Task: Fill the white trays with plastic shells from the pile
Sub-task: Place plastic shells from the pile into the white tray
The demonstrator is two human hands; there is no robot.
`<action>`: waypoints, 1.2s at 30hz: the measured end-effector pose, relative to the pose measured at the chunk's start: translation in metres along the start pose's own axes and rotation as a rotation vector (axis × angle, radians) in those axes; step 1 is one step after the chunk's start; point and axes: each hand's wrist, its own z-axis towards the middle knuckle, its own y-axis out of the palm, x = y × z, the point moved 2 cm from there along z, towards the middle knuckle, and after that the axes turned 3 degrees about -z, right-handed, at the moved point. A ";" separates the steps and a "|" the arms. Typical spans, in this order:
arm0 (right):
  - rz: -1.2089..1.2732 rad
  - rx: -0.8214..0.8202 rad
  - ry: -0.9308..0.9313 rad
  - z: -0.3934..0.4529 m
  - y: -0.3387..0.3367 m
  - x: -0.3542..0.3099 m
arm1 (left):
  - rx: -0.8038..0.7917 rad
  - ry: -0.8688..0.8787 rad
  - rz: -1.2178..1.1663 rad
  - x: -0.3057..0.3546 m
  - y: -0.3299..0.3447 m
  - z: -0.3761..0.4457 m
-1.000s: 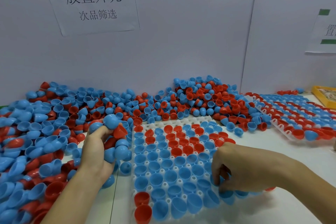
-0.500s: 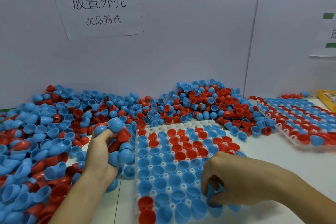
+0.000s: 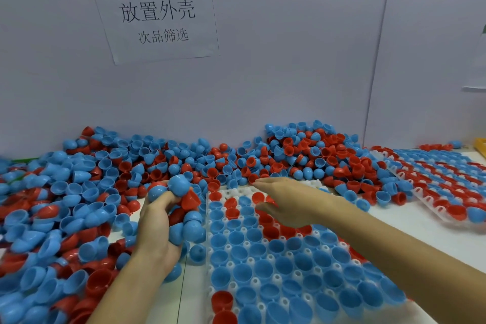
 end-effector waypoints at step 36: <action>0.010 -0.096 -0.062 0.055 0.029 -0.030 | 0.035 -0.023 -0.013 -0.001 0.000 0.000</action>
